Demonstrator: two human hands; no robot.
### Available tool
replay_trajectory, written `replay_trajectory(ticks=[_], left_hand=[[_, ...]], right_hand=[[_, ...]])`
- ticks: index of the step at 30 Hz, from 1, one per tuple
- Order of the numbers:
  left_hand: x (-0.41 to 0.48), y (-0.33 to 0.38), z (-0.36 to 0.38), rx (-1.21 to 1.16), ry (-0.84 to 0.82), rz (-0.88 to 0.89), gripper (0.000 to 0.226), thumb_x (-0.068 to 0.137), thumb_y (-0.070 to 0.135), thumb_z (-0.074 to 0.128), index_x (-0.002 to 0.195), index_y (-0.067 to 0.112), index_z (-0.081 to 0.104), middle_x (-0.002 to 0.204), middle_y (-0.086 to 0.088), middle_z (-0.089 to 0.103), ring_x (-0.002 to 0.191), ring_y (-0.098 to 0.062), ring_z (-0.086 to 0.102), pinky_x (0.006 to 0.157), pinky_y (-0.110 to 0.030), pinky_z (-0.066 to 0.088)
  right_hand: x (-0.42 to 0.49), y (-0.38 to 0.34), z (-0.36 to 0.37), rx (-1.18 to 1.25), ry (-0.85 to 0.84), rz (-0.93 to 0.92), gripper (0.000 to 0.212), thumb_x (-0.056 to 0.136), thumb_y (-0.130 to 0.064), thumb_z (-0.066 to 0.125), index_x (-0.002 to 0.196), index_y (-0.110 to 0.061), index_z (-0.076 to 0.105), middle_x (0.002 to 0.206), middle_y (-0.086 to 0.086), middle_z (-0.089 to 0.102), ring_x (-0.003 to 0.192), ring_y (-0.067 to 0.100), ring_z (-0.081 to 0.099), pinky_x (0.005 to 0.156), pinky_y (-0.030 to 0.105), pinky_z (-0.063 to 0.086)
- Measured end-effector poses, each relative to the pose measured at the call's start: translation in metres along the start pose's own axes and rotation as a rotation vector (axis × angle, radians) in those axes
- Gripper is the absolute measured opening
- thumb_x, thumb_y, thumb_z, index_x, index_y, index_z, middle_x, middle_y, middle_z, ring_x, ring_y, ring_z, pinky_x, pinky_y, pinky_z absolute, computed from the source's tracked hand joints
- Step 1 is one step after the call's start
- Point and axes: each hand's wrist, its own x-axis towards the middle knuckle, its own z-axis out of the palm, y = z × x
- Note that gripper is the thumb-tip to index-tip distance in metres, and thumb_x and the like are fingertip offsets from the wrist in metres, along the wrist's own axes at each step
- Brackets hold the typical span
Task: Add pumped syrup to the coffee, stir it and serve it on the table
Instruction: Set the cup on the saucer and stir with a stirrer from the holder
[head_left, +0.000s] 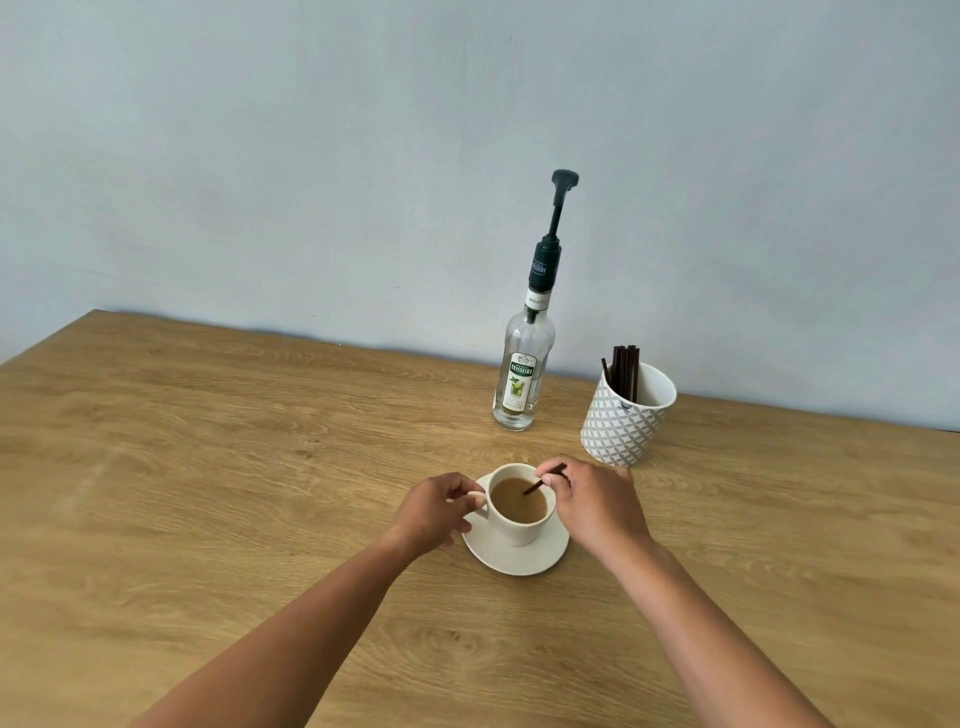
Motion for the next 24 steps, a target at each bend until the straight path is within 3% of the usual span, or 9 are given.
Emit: replay_trajectory(ticks=[3, 10, 13, 19, 24], left_hand=[[0.0007, -0.0009, 0.0001, -0.002, 0.003, 0.001, 0.002, 0.089, 0.026, 0.07, 0.091, 0.025, 0.072, 0.091, 0.009, 0.075, 0.071, -0.012, 0.074, 0.049, -0.027, 0.052], [0.0017, -0.0023, -0.0005, 0.008, 0.002, 0.01, 0.002, 0.088, 0.028, 0.071, 0.088, 0.03, 0.072, 0.091, 0.008, 0.076, 0.071, -0.012, 0.075, 0.049, -0.028, 0.053], [0.0015, -0.002, -0.0012, 0.013, 0.0, 0.011, 0.002, 0.088, 0.029, 0.071, 0.088, 0.03, 0.071, 0.091, 0.009, 0.076, 0.07, -0.011, 0.075, 0.049, -0.028, 0.053], [0.001, -0.0016, -0.0006, 0.008, 0.0, 0.01, 0.002, 0.088, 0.028, 0.071, 0.088, 0.03, 0.071, 0.092, 0.008, 0.076, 0.074, -0.014, 0.076, 0.05, -0.029, 0.054], [0.0, -0.0018, -0.0013, 0.013, -0.001, 0.016, 0.002, 0.089, 0.027, 0.071, 0.088, 0.029, 0.071, 0.091, 0.009, 0.076, 0.072, -0.013, 0.075, 0.049, -0.028, 0.054]], right_hand=[[-0.0008, 0.0014, -0.0036, -0.063, 0.008, -0.006, 0.015, 0.097, -0.024, 0.052, 0.094, -0.034, 0.063, 0.088, -0.014, 0.074, 0.086, 0.012, 0.067, 0.08, 0.034, 0.027], [-0.0025, -0.0061, -0.0018, 0.164, -0.096, 0.024, 0.016, 0.098, -0.029, 0.053, 0.096, -0.036, 0.067, 0.094, -0.012, 0.076, 0.089, 0.012, 0.067, 0.102, 0.04, 0.036], [-0.0023, -0.0076, 0.0, 0.165, -0.082, 0.029, 0.016, 0.098, -0.033, 0.055, 0.101, -0.038, 0.07, 0.089, -0.013, 0.076, 0.077, 0.007, 0.063, 0.103, 0.04, 0.035], [-0.0041, -0.0026, -0.0045, -0.039, -0.039, -0.004, 0.018, 0.101, -0.03, 0.048, 0.104, -0.037, 0.065, 0.093, -0.014, 0.075, 0.087, 0.01, 0.066, 0.089, 0.036, 0.03], [-0.0046, -0.004, -0.0058, 0.11, -0.118, 0.035, 0.016, 0.099, -0.029, 0.05, 0.094, -0.037, 0.064, 0.085, -0.014, 0.073, 0.079, 0.01, 0.063, 0.101, 0.041, 0.036]])
